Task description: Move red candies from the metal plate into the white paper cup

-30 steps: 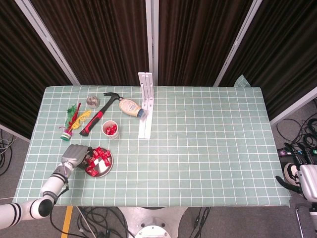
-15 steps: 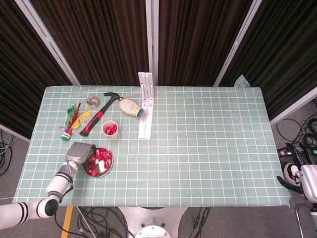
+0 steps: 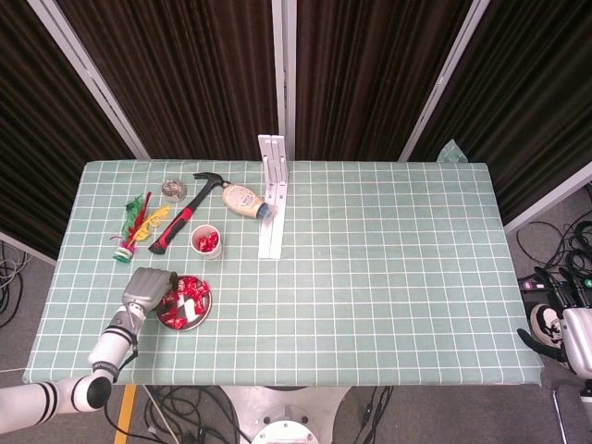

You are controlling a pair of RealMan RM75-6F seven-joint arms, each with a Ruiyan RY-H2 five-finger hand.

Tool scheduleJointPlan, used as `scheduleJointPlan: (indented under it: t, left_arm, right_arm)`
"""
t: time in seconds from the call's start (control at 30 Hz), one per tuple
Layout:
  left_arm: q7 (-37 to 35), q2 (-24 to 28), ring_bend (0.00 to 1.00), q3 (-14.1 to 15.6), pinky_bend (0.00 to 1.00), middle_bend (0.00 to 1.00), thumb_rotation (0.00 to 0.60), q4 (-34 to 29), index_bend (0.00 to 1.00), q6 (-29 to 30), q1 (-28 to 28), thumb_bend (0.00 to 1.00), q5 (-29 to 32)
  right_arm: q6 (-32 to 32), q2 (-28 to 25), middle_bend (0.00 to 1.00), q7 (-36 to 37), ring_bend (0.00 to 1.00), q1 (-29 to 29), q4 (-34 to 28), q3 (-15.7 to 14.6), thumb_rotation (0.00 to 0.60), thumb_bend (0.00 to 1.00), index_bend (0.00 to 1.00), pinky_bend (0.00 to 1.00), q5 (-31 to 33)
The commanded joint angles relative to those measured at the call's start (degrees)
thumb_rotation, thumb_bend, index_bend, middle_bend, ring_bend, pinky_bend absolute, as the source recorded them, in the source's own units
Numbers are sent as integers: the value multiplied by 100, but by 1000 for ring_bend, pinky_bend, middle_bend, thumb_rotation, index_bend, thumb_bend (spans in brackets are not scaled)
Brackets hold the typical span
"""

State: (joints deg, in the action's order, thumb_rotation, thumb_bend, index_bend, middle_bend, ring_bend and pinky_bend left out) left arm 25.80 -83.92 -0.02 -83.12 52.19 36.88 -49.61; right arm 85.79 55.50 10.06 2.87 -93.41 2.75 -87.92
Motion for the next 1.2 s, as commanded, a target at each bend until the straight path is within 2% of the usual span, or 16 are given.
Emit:
scheduleJointPlan:
  t: [0.03,0.27,0.8,1.07,1.2]
  left_arm:
    - [31,-3,996,25,1000,953,600,-16,519,65,-40,267,-55]
    - [74,3,996,10,1000,953,600,-88,519,306,-156,258,-173]
    - [233,-126,996,-35,1000,953,600,142,523,241,-210,256,-59]
    - [276,-152,996,-62,1000,953,600,227,584,163,-215,284,1]
    - [231,-142,996,-75,1000,953,600,219,619,137,-232,336,-19]
  right_arm:
    - [-4,-1,216,-9,56,4,-8,1,600,88,76,348,-4]
    - [-14,-7,217,-38,56,11,-32,3,600,89,76,347,-4]
    - [-35,-6,218,-45,56,16,-36,-1,600,88,76,348,1]
    - [-16,-23,219,-45,56,1,-52,-6,600,88,76,348,-3]
    - [-6,-24,219,-44,56,0,-54,-7,600,88,76,348,-17]
